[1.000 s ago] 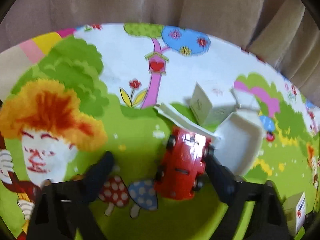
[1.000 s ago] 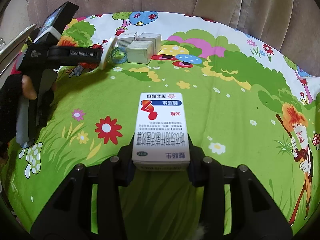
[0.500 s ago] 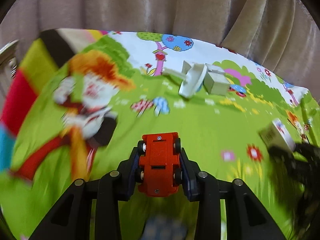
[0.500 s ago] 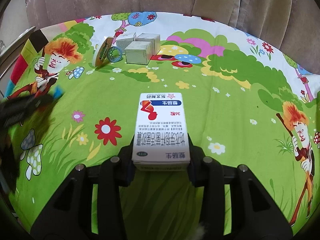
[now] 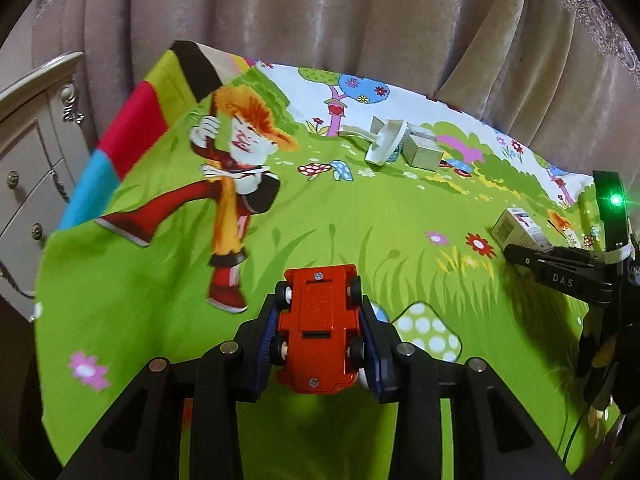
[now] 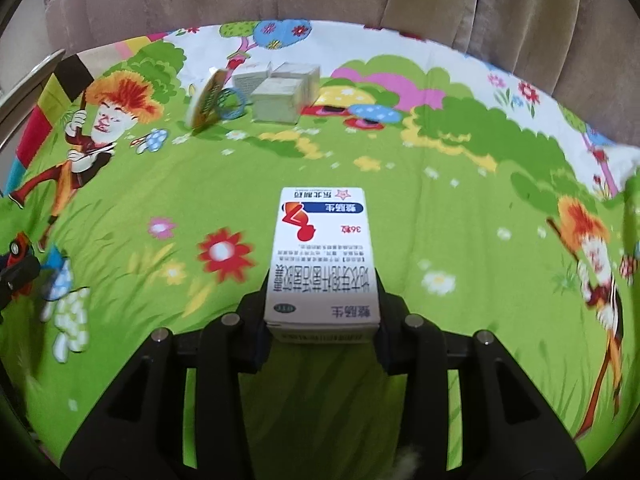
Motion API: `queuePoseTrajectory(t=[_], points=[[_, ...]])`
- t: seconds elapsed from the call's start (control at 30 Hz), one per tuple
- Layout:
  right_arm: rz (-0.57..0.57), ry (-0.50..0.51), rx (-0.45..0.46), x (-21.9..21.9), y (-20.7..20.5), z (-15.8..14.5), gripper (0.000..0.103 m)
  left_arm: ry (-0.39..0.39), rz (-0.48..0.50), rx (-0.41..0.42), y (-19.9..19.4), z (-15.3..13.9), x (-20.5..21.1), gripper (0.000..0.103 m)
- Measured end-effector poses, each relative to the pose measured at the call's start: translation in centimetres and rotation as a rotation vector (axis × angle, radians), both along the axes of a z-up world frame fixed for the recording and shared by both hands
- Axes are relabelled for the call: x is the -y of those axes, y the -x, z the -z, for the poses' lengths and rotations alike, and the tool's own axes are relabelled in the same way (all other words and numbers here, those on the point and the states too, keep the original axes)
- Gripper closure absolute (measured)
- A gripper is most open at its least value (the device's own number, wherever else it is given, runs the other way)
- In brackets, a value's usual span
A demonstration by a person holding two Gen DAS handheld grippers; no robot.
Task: Organize rigid objects
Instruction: 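Carry the red car and medicine box toward the bin with both grippers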
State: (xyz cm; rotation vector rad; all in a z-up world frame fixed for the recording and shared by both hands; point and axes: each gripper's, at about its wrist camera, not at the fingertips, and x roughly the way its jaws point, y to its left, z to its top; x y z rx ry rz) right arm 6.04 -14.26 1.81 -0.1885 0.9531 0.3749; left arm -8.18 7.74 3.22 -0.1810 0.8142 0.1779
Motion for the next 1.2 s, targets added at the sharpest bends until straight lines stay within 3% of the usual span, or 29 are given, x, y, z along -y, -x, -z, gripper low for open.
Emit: queuePoseTrajectory(t=[0.27,0.47,0.87,1.2], points=[[-0.188,0.006,0.042,-7.7,8.5,-2.0,0.059,-0.025,-0.006,-0.008,4.0,-0.4,-0.8,0.065],[-0.251,-0.015,0.042,-8.7,13.4,-2.7,0.059,-0.028,0.003,-0.002,6.3,-0.8,-0.5,0.065],[-0.234,-0.009,0.083,-3.7,19.3,-5.9,0.059,-0.031,0.116,0.033,8.7,-2.9,3.6,0.065],[-0.128,-0.015,0.14,2.7,22.2,-8.2,0.059,-0.052,0.257,0.054,8.9,-4.9,9.7,0.065]])
